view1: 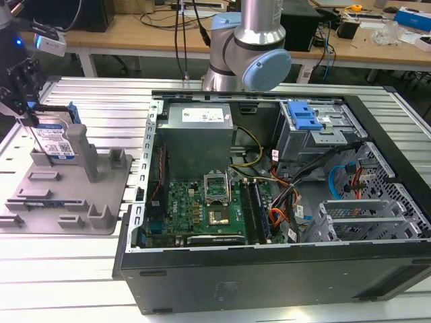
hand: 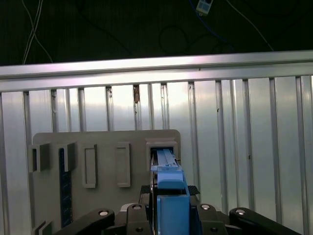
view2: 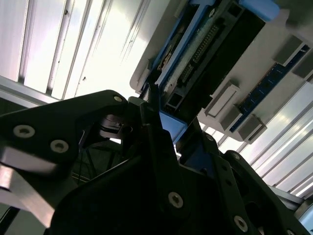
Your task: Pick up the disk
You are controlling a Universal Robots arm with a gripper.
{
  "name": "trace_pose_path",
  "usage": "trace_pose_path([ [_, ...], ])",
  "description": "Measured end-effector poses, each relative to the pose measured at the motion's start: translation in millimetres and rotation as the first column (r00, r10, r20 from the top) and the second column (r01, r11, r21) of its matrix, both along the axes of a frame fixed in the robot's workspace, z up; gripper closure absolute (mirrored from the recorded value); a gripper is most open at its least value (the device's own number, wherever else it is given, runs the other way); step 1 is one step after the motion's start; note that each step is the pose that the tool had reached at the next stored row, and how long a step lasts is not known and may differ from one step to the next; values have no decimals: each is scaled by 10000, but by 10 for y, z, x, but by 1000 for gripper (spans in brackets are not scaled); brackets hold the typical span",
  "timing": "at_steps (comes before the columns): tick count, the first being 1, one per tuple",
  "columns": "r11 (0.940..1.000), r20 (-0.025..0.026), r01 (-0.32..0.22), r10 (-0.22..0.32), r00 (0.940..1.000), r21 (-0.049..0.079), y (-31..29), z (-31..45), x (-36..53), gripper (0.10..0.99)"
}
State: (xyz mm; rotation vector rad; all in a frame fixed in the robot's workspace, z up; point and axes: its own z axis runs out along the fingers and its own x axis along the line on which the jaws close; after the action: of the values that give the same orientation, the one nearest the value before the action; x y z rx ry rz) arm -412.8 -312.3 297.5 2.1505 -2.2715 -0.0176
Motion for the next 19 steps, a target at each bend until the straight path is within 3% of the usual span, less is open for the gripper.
trace_pose_path([
  [6,10000,-3,-5,5,10000,-1,0,102,0,718],
  [12,10000,-2,-5,5,10000,-1,0,325,10,718],
  [15,10000,-3,-5,5,10000,-1,0,557,14,718],
  [17,10000,-3,-6,6,10000,-1,0,662,14,718],
  [19,10000,-4,-6,6,10000,-2,0,830,16,718],
])
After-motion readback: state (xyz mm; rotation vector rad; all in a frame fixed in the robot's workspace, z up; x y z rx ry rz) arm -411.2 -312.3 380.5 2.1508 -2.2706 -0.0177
